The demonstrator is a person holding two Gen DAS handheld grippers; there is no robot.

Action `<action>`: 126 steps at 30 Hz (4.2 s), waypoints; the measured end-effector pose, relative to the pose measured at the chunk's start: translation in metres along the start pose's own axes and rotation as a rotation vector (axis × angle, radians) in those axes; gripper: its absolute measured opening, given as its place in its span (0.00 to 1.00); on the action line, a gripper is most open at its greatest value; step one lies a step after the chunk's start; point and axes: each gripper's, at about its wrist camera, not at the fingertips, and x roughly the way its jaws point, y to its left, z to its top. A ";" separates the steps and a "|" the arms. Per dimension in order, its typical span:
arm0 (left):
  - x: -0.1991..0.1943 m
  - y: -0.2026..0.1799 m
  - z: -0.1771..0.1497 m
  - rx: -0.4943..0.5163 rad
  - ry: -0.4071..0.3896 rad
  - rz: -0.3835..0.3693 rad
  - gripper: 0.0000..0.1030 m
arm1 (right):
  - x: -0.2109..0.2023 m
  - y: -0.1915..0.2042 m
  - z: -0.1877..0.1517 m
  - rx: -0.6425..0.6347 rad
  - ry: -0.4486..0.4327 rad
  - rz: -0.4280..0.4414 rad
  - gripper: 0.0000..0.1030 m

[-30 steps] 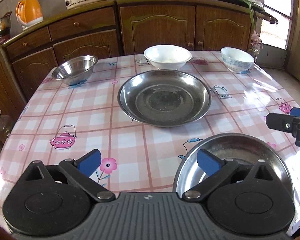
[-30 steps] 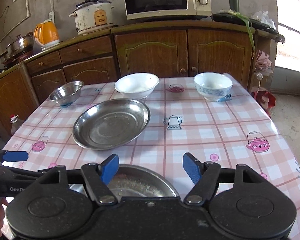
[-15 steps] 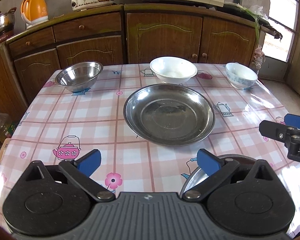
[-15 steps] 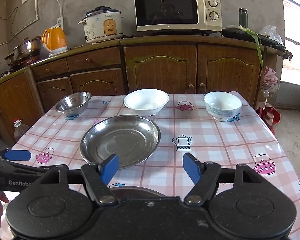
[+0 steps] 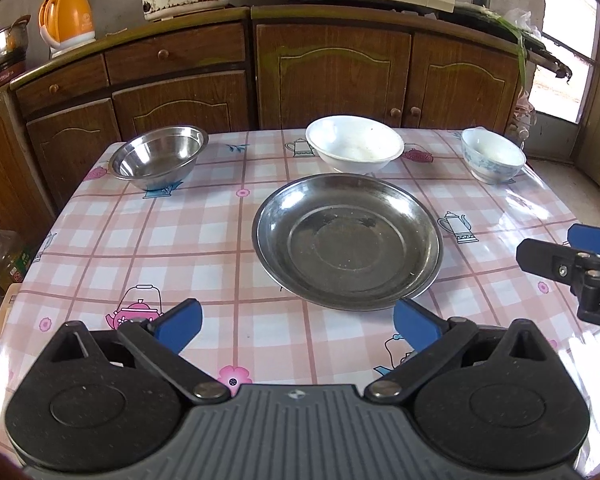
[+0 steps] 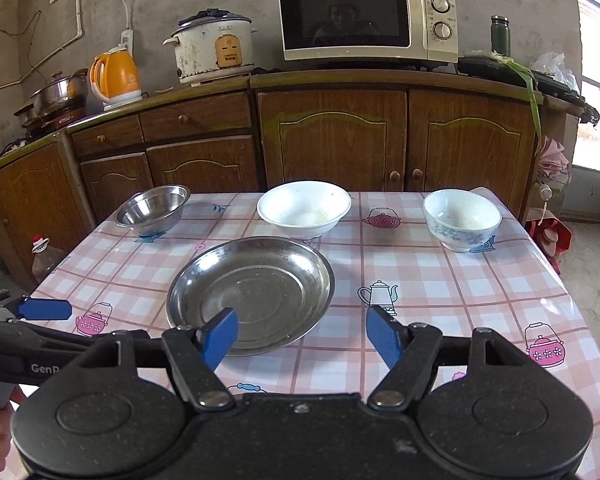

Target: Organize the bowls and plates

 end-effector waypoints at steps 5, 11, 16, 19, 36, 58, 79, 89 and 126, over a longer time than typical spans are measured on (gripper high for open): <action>0.009 0.007 0.004 -0.024 0.011 0.006 1.00 | 0.012 -0.001 0.004 0.002 0.014 -0.002 0.82; 0.021 0.013 0.011 -0.034 0.020 0.028 1.00 | 0.033 -0.003 0.009 -0.006 0.038 -0.013 0.82; 0.031 0.017 0.017 -0.036 0.023 0.035 1.00 | 0.049 -0.004 0.013 -0.008 0.059 -0.015 0.82; 0.038 0.018 0.020 -0.035 0.030 0.042 1.00 | 0.061 -0.004 0.015 -0.010 0.074 -0.018 0.82; 0.108 0.035 0.038 -0.047 0.118 0.023 1.00 | 0.152 -0.021 0.026 0.013 0.229 -0.029 0.82; 0.159 0.036 0.049 -0.007 0.119 -0.022 0.59 | 0.205 -0.029 0.017 0.074 0.257 0.021 0.39; 0.108 0.039 0.058 -0.081 0.040 -0.030 0.36 | 0.152 -0.013 0.045 0.042 0.147 0.018 0.28; 0.062 0.033 0.067 -0.063 -0.019 -0.011 0.36 | 0.111 -0.007 0.060 0.036 0.085 0.024 0.29; -0.002 0.034 0.064 -0.061 -0.106 0.032 0.37 | 0.040 0.008 0.068 0.013 -0.003 0.047 0.29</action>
